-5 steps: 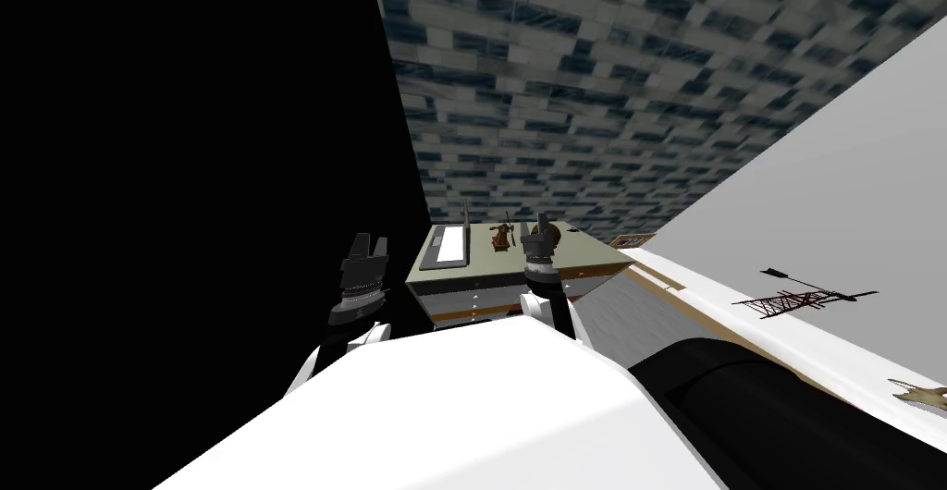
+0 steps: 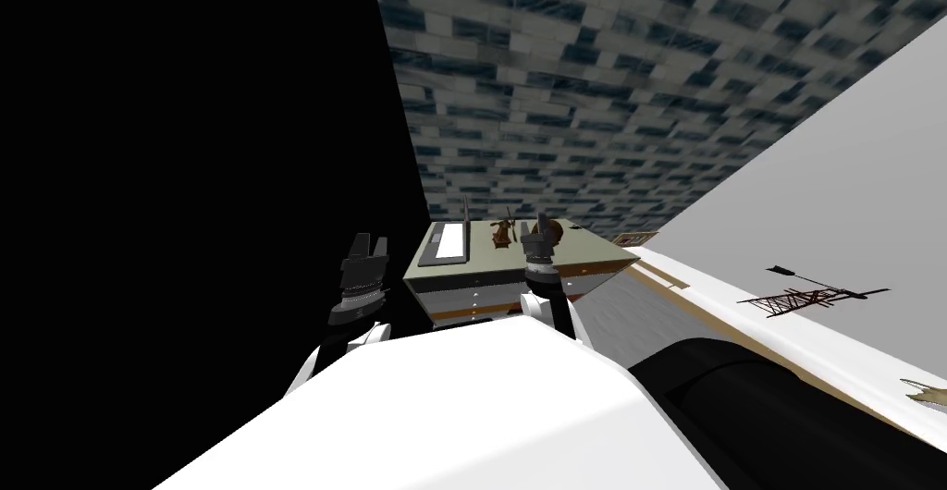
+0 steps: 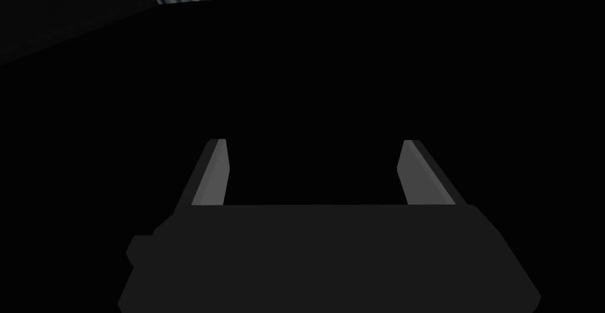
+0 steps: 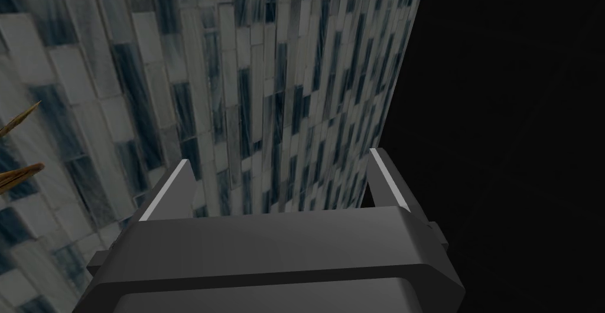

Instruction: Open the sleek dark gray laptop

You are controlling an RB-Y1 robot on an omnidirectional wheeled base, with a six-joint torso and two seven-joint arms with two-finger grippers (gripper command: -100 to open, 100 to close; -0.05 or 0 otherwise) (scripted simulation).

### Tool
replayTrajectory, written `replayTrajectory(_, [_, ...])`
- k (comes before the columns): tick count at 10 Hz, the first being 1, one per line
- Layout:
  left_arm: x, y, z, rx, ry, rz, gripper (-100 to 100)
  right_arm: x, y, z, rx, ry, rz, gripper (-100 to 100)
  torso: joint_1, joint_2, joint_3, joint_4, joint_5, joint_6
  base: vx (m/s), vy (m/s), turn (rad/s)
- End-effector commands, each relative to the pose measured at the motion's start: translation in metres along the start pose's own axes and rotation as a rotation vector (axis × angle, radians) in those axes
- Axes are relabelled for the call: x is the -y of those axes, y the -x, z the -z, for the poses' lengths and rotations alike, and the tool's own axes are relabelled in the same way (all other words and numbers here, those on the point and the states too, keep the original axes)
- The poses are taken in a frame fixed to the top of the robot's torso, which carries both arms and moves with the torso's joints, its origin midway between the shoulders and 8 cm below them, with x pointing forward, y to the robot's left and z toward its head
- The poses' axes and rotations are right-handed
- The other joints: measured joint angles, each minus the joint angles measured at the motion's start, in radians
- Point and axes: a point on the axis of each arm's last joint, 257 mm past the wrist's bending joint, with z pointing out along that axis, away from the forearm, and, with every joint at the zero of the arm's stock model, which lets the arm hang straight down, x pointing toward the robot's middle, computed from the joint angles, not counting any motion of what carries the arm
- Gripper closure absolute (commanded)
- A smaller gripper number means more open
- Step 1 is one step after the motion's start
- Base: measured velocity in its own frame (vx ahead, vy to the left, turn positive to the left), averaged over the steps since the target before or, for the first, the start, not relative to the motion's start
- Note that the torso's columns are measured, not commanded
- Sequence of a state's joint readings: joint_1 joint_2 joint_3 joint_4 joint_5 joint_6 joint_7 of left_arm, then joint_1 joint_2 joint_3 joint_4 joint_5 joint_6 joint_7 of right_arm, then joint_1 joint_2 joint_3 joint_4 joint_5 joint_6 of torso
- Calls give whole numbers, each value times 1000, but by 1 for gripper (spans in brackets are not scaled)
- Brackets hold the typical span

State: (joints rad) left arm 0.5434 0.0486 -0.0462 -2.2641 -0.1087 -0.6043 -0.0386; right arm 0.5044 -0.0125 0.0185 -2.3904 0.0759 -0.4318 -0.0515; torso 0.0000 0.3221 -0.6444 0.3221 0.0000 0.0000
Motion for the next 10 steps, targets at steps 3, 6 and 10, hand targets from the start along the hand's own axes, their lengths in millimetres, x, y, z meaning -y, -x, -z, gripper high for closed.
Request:
replayTrajectory(3, [0,0,0,0,0,0,0,0,0,0,0,0,0,0,0,222,-442,221,0,0,0,0,0])
replayTrajectory(6, [-7,2,2,-43,31,-25,-100,0,0,0,0,0,0,0,-1,403,-807,402,0,0,1,-25,-20])
replayTrajectory(10, [-21,13,6,-94,100,-72,-100,0,0,0,0,-1,0,0,0,416,-831,416,0,0,-5,-63,-34])
